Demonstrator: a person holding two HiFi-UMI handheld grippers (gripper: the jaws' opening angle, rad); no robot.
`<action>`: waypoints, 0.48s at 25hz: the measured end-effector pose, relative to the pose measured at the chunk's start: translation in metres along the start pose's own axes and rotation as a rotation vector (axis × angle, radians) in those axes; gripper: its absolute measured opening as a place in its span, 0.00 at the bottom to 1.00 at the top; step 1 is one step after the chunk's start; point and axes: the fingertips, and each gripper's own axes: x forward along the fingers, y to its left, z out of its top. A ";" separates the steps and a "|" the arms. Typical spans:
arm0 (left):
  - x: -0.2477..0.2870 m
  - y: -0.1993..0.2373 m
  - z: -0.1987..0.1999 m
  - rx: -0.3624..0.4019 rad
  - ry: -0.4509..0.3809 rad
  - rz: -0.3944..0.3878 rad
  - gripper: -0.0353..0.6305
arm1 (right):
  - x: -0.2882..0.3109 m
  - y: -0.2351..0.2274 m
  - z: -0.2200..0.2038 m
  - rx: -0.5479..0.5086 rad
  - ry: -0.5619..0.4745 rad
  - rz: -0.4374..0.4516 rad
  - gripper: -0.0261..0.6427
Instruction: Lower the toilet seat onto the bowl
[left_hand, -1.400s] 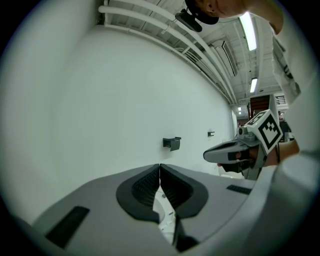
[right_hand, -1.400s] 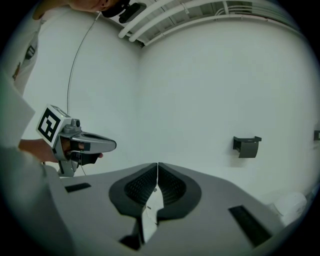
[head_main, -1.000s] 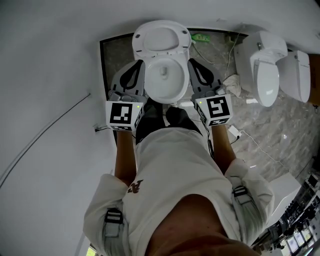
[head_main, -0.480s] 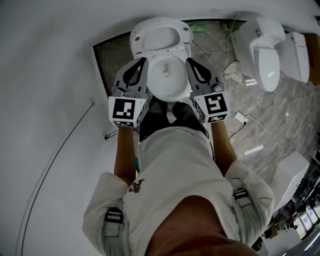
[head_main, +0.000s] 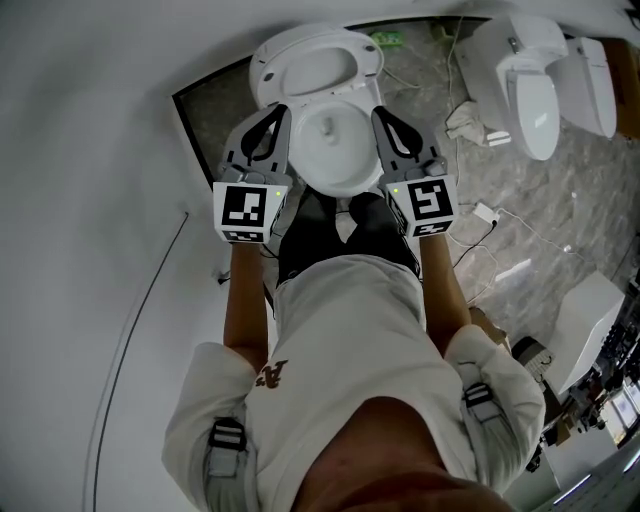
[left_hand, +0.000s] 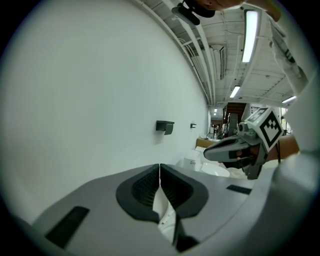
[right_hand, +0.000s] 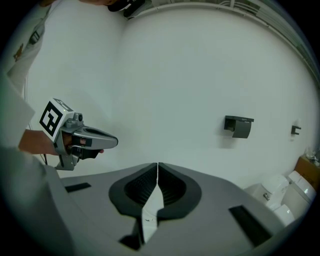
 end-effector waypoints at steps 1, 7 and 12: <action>0.003 0.003 -0.002 0.001 0.003 -0.006 0.09 | 0.003 -0.001 -0.001 -0.003 0.002 -0.007 0.07; 0.022 0.014 -0.011 0.023 0.027 -0.022 0.09 | 0.020 -0.007 -0.003 -0.048 0.007 -0.012 0.07; 0.040 0.017 -0.021 0.030 0.047 -0.001 0.09 | 0.036 -0.017 -0.009 -0.087 0.016 0.019 0.07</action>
